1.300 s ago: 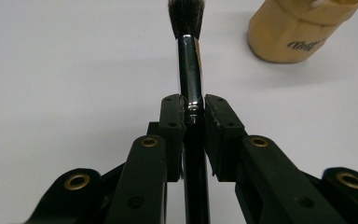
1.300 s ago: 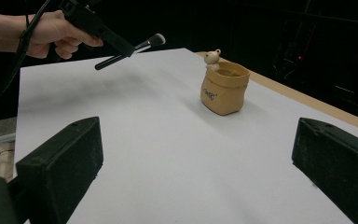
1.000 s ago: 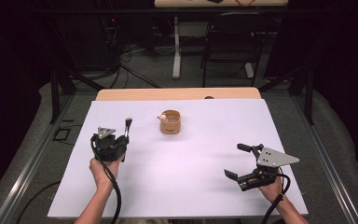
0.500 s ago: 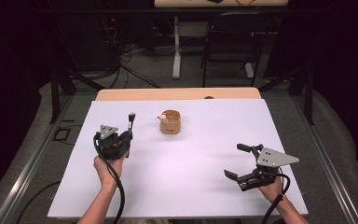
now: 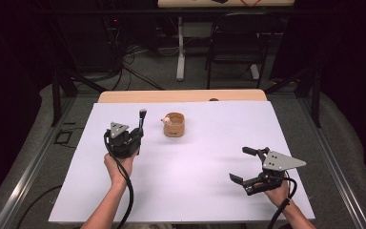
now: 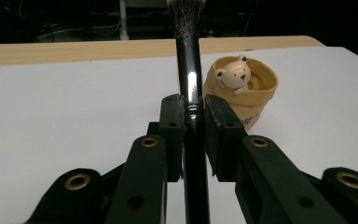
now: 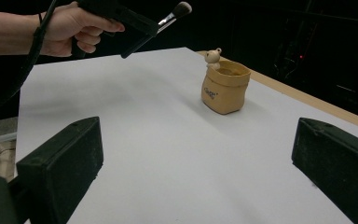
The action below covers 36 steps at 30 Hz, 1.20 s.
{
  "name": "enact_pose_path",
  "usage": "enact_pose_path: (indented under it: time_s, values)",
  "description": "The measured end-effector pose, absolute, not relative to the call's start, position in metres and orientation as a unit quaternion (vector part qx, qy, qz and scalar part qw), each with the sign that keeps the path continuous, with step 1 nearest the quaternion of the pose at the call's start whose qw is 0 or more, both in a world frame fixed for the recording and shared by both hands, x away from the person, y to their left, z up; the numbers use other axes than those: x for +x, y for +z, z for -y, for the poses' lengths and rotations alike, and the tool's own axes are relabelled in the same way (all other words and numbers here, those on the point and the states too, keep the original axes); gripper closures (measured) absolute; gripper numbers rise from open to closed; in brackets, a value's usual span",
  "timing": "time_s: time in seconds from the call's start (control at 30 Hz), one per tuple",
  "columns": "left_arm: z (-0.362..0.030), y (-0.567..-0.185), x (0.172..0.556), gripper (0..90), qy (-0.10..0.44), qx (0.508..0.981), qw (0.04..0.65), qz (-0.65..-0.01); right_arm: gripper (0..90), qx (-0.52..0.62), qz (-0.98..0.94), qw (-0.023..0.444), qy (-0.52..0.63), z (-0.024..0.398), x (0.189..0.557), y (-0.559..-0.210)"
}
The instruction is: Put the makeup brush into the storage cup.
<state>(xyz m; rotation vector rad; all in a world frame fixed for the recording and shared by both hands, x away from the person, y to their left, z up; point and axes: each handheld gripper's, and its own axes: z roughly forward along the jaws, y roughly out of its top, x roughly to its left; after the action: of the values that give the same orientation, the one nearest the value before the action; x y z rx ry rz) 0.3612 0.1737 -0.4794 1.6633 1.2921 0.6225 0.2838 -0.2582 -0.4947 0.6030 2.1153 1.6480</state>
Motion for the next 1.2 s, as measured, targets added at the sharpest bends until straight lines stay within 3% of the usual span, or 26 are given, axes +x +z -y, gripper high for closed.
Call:
enact_pose_path:
  time_s: [1.2]
  values:
    - [-0.132, -0.458, 0.398, 77.6, 0.266, 0.662, 0.504, -0.487, 1.8, 0.216, -0.756, 0.192, 0.587, 0.258, 0.284, -0.495]
